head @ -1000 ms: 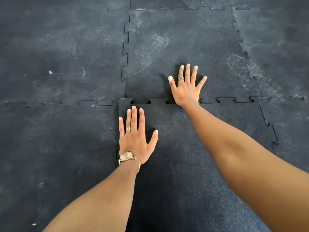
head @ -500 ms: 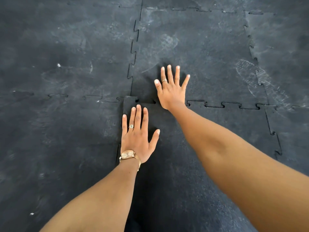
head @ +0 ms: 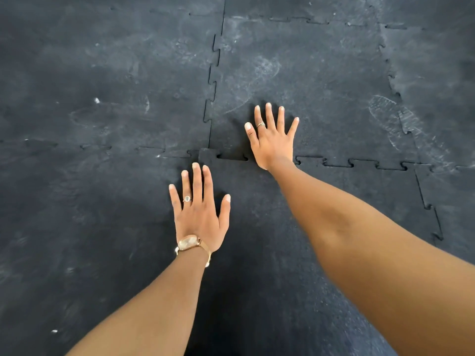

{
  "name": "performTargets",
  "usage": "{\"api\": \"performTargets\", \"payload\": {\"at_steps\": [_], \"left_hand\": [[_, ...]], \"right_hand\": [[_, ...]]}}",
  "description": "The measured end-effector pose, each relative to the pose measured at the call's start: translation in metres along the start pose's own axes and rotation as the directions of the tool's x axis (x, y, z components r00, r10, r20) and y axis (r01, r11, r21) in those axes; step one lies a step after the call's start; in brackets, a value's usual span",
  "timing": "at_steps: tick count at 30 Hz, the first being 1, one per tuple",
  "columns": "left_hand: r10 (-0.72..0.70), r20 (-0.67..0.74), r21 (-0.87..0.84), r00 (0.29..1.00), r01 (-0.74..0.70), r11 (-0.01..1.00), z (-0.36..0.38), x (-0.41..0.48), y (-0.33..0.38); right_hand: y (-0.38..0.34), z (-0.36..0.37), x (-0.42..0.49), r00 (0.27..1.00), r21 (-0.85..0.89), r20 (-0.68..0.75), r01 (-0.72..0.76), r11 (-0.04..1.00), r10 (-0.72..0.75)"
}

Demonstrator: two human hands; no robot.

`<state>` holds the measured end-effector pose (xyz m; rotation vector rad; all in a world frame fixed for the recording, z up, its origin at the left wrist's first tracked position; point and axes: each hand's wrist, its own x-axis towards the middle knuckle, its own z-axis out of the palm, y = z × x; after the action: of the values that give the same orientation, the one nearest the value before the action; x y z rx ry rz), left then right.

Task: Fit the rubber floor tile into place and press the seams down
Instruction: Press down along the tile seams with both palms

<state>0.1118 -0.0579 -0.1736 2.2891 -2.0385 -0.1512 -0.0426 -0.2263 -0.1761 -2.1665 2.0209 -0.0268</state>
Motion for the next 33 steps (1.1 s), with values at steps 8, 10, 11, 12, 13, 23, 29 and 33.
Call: {"api": "performTargets", "payload": {"at_steps": [8, 10, 11, 12, 13, 23, 29, 33], "left_hand": [[-0.01, 0.026, -0.028, 1.0, 0.011, 1.0, -0.002, 0.001, 0.0], [-0.035, 0.029, -0.048, 0.999, 0.037, 0.998, -0.002, 0.001, -0.002], [-0.047, 0.033, -0.052, 0.998, 0.049, 0.997, -0.002, 0.001, -0.001], [-0.067, 0.035, -0.047, 0.997, 0.069, 0.997, -0.002, 0.001, -0.001], [-0.093, 0.042, -0.03, 0.995, 0.094, 0.995, -0.002, 0.001, -0.001], [-0.116, 0.052, -0.031, 0.992, 0.117, 0.993, -0.009, 0.004, 0.001], [-0.715, -0.056, -0.302, 0.697, 0.671, 0.677, -0.013, -0.046, -0.05], [-0.849, 0.08, -0.283, 0.522, 0.829, 0.482, -0.012, -0.043, -0.029]], "right_hand": [[-0.029, -0.026, 0.005, 0.99, 0.4, 0.067, -0.141, 0.906, 0.125], [-0.059, -0.04, 0.011, 0.979, 0.56, -0.157, -0.021, 0.828, 0.13], [-0.073, -0.044, 0.01, 0.95, 0.543, -0.289, 0.06, 0.838, 0.119], [-0.084, -0.044, 0.007, 0.927, 0.467, -0.367, 0.109, 0.878, 0.08], [-0.092, -0.038, 0.001, 0.928, 0.35, -0.372, 0.119, 0.929, 0.021], [-0.091, 0.005, -0.007, 1.0, 0.008, 0.005, -0.002, 1.0, 0.002], [-0.093, 0.004, -0.006, 1.0, -0.005, -0.005, -0.028, 1.0, 0.028], [-0.092, 0.006, -0.007, 1.0, -0.022, -0.007, -0.02, 1.0, 0.019]]}}
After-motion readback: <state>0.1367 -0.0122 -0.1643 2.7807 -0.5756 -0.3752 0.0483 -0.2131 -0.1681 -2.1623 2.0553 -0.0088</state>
